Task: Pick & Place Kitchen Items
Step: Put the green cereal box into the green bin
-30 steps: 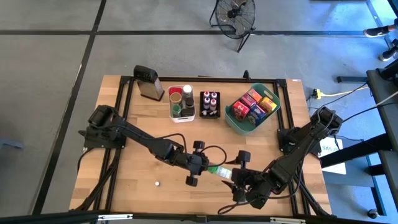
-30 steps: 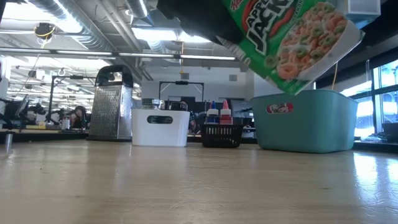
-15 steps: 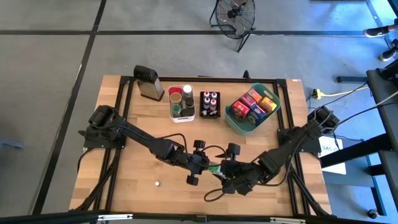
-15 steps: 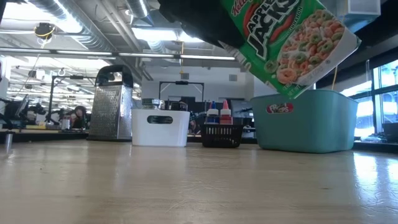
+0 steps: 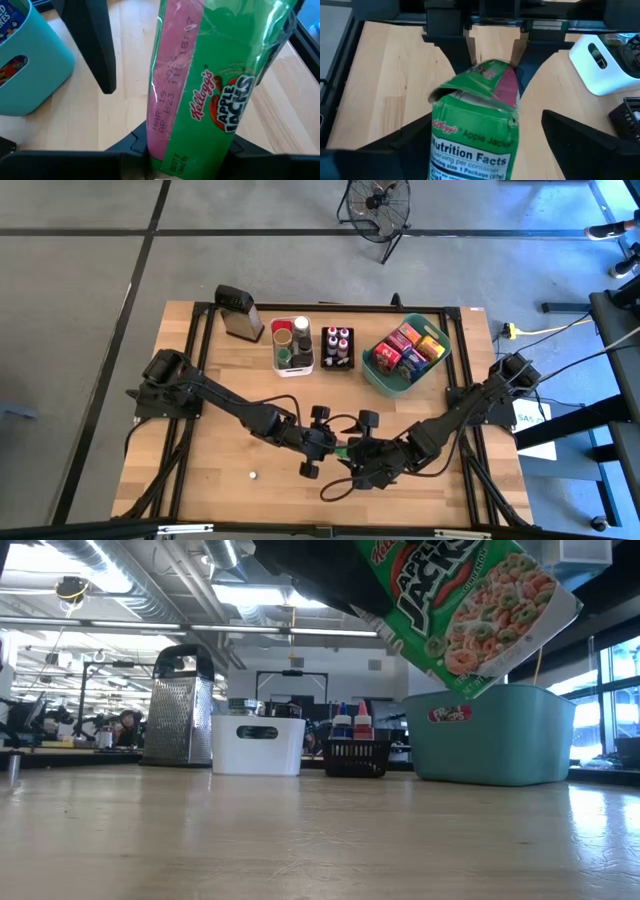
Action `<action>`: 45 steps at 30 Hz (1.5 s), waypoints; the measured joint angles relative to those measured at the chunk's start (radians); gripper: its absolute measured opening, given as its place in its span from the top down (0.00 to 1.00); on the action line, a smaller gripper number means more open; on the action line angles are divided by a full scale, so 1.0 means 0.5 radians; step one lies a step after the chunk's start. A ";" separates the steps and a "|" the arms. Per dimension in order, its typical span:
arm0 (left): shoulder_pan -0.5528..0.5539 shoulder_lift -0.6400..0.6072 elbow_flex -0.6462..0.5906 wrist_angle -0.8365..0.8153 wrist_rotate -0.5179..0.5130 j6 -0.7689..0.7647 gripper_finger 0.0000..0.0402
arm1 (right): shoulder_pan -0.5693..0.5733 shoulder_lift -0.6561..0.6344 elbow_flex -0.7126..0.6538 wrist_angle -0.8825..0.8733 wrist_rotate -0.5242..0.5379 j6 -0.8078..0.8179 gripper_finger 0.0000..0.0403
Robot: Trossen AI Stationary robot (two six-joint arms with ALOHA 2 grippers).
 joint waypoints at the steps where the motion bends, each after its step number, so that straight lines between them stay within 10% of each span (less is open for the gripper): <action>1: 0.000 0.000 0.000 0.000 0.000 0.000 0.73 | 0.000 0.000 0.000 0.001 0.000 -0.002 0.16; 25: 0.005 0.000 -0.001 -0.002 0.012 0.045 0.68 | -0.020 0.000 0.000 0.033 -0.046 -0.050 0.64; 45: -0.018 -0.049 0.001 -0.067 -0.334 0.039 0.32 | 0.201 -0.086 0.001 -0.556 0.139 0.408 0.68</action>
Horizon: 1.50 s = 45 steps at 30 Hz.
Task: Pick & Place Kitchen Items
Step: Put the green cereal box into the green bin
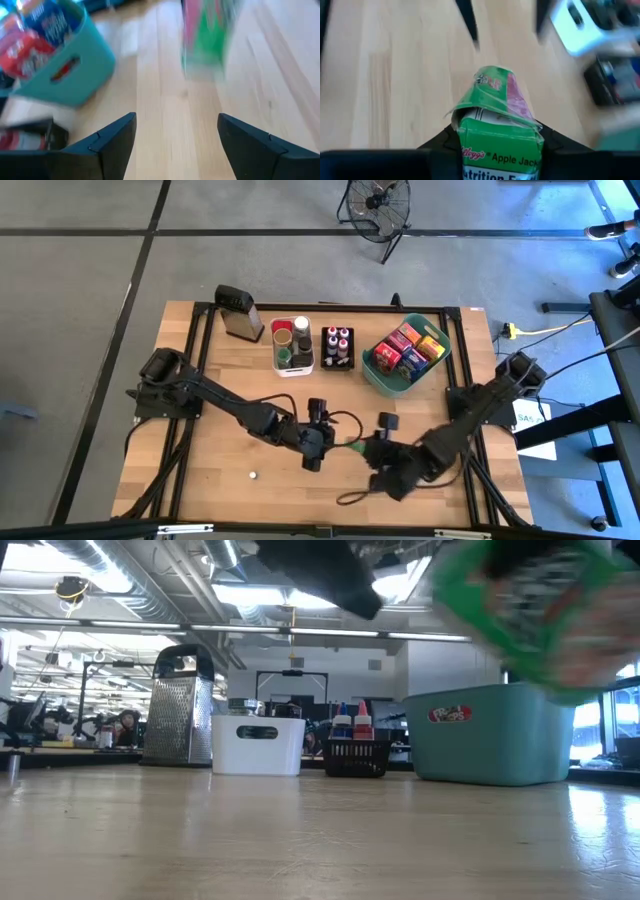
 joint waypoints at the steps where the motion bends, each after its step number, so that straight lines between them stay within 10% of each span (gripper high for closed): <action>1: -0.011 -0.008 0.000 -0.061 0.000 -0.038 0.32 | 0.043 -0.029 0.000 -0.118 0.007 0.092 0.68; 13: -0.135 -0.025 -0.002 -0.530 -0.004 -0.393 0.32 | 0.752 -0.308 -0.003 -1.632 1.091 1.673 0.68; 24: -0.140 -0.025 -0.002 -0.570 0.029 -0.498 0.32 | 0.742 -0.602 -0.657 -1.622 1.806 2.042 0.68; 36: -0.156 -0.025 -0.002 -0.578 0.041 -0.519 0.32 | 0.709 -1.599 -1.417 -1.590 1.803 2.288 0.68; 45: -0.148 -0.025 -0.002 -0.577 0.031 -0.627 0.32 | 0.705 -1.682 -1.483 -1.533 1.804 1.988 0.68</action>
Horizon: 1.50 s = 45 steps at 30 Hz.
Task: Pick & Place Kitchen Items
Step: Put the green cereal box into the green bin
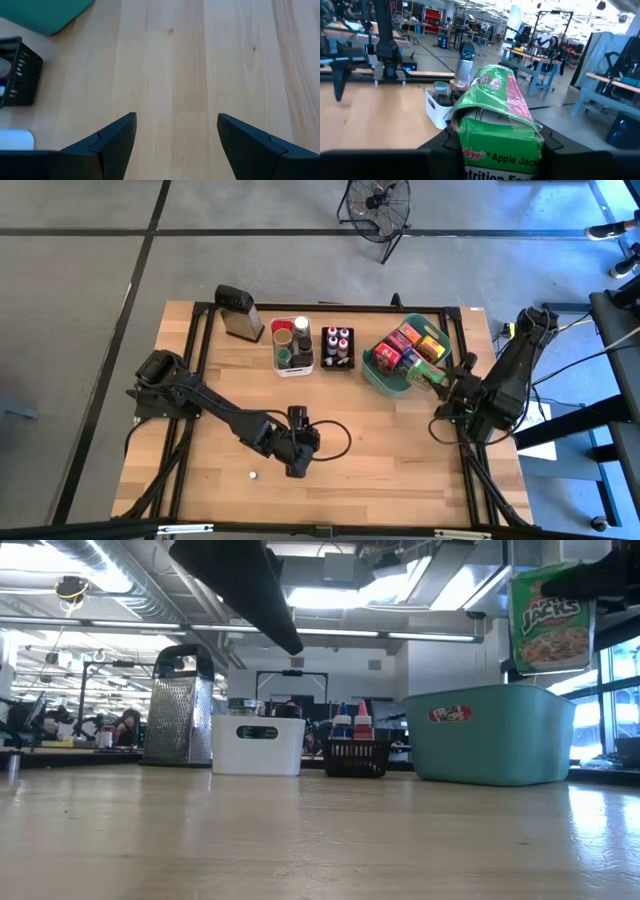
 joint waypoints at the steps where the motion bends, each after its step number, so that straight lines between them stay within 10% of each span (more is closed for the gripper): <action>1: 0.000 0.000 0.000 0.000 0.000 -0.021 0.32 | -0.005 -0.001 0.000 0.001 0.000 -0.026 0.68; 18: 0.050 0.000 0.000 0.002 0.002 -0.062 0.32 | -0.658 0.189 -0.073 0.552 0.000 -0.072 0.68; 45: 0.064 0.001 0.000 0.002 0.019 -0.030 0.32 | -0.937 0.298 -0.182 0.755 -0.002 0.112 0.68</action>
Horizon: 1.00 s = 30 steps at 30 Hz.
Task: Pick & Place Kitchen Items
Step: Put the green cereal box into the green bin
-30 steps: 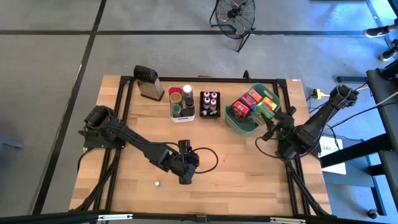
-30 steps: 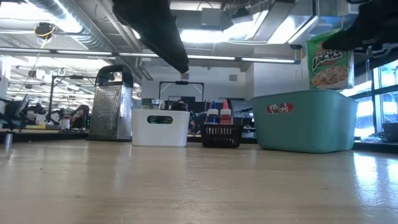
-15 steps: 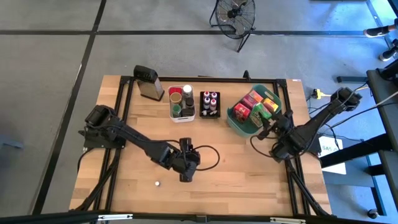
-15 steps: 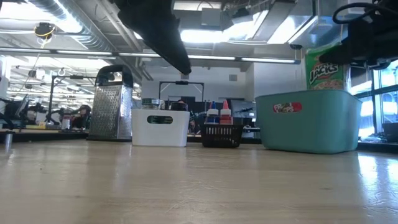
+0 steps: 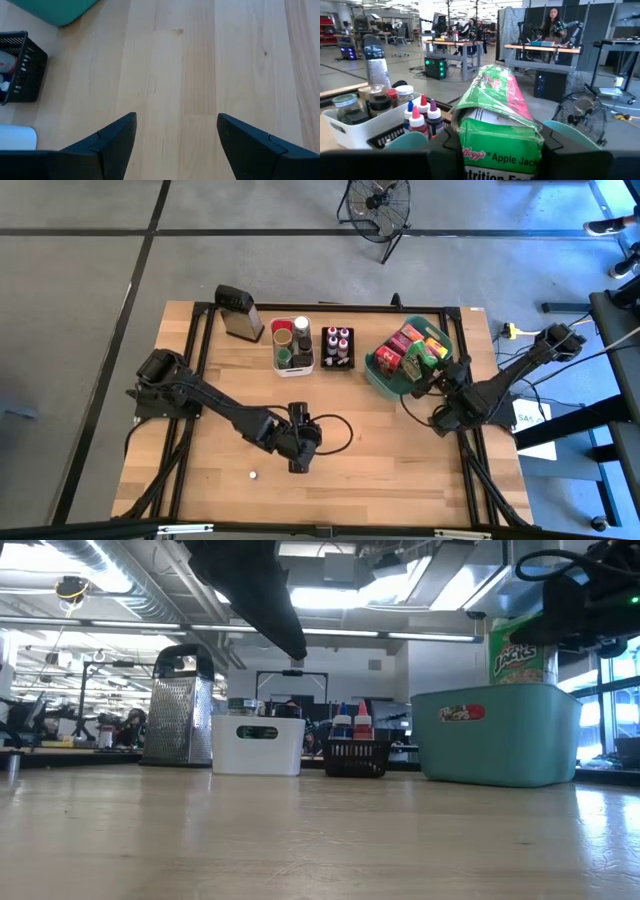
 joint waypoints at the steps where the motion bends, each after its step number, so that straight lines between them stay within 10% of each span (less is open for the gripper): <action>1: 0.000 0.000 0.000 0.000 0.000 -0.003 0.32 | -0.009 0.000 0.000 0.008 0.000 -0.020 0.68; 30: -0.027 0.001 0.000 -0.001 -0.001 0.002 0.32 | -0.013 0.000 0.001 0.191 -0.181 -0.476 0.46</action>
